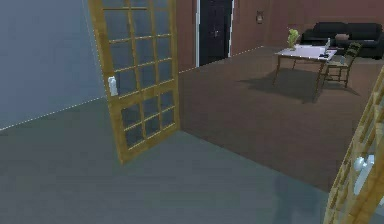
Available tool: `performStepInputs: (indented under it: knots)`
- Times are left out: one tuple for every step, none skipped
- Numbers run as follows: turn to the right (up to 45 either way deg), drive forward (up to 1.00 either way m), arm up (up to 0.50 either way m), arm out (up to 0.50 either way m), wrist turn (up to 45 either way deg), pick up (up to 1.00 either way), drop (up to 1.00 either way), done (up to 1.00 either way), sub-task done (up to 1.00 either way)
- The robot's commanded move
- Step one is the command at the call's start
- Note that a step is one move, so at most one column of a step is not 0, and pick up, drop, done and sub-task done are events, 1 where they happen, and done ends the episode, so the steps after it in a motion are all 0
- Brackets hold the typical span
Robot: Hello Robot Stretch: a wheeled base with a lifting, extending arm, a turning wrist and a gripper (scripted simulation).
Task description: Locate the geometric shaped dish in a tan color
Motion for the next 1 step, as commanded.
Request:
performStepInputs:
  knots:
    - [3.0,0.00,0.00,0.00,0.0,0.00,0.00,0.00,0.00]
